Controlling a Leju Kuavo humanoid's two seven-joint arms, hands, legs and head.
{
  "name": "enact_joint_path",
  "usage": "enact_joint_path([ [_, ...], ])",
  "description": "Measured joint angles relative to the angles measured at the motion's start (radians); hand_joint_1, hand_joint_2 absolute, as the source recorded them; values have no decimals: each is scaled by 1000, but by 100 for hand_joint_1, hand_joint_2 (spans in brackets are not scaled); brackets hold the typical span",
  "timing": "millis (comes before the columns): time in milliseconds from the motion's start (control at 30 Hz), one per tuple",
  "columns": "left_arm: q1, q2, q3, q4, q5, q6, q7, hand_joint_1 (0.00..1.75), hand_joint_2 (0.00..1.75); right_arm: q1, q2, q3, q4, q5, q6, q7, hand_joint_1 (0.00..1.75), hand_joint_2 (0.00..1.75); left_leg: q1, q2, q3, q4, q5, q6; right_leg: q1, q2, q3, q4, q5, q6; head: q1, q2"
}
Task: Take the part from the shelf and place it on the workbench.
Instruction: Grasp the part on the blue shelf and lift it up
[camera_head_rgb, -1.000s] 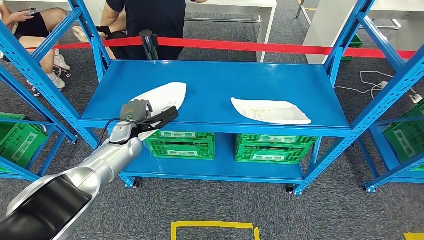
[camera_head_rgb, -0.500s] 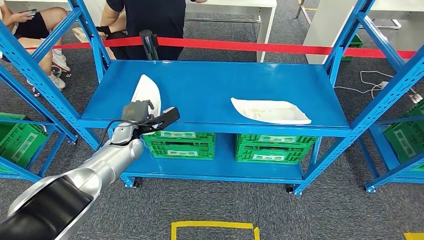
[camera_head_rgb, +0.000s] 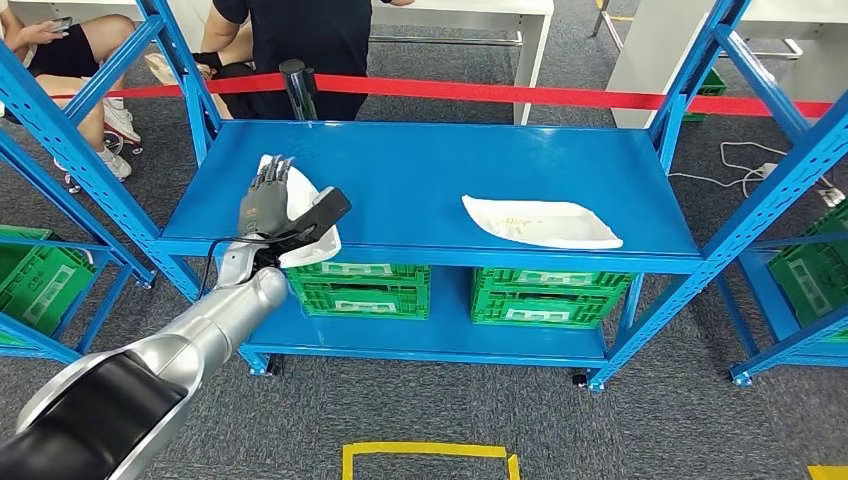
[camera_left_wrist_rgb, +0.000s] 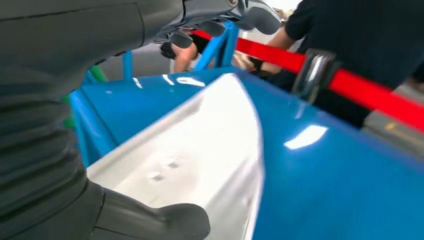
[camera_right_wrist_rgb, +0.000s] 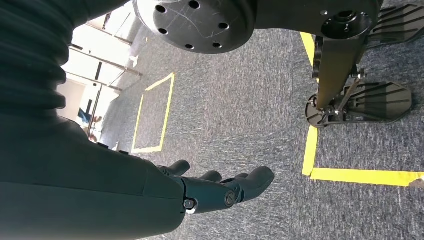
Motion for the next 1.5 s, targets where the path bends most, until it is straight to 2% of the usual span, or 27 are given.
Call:
enact_joint_path([
  [233, -17, -17, 52, -41, 37, -39, -80, 0, 175, 0, 0, 0, 0, 3, 0, 0, 0, 175, 0, 0, 0, 0, 0, 0, 0, 0, 0, 0, 0, 0, 0, 0],
  [433, -45, -34, 24, -63, -47, -192, -92, 0, 175, 0, 1, 0, 0, 3, 0, 0, 0, 175, 0, 0, 0, 0, 0, 0, 0, 0, 0, 0, 0, 0, 0, 0],
  [567, -62, -42, -15, -66, -87, -280, -63, 0, 0, 0, 1, 0, 0, 7, 0, 0, 0, 175, 0, 0, 0, 0, 0, 0, 0, 0, 0, 0, 0, 0, 0, 0],
  [767, -89, -51, -50, -56, -21, -467, -10, 0, 0, -1, 1, 0, 0, 14, 0, 0, 0, 175, 0, 0, 0, 0, 0, 0, 0, 0, 0, 0, 0, 0, 0, 0],
  [1000, -113, -68, -50, -45, 38, -492, 15, 0, 0, 0, 1, 0, 0, 3, 0, 0, 0, 175, -2, 0, 0, 1, -1, 0, -1, 0, 0, -1, 1, 1, 0, 0],
  [1133, -121, -71, -49, -40, 39, -473, 31, 0, 0, 0, 1, 0, 0, 3, 0, 0, 0, 175, -4, 0, 0, 3, -3, 3, -4, 0, 1, -1, 1, 4, 0, 0],
  [1300, -125, -65, -48, -28, 29, -368, 95, 0, 0, 0, 2, 0, 0, 4, 0, 0, 0, 175, -10, 0, -3, 8, -8, 11, -8, 0, 2, -3, 0, 13, 0, 0],
  [1433, -132, -52, -48, -16, -2, -284, 158, 0, 0, 0, 4, 0, 0, 5, 0, 0, 0, 175, -5, 0, -2, 2, -2, 8, -6, 1, 2, -2, 1, -10, 0, 0],
  [1500, -135, -42, -48, -7, -23, -251, 189, 0, 0, 0, 4, 0, 0, 5, 0, 0, 0, 175, -5, -1, -2, 2, -3, 10, -5, 0, 4, -4, 1, -9, 0, 0],
])
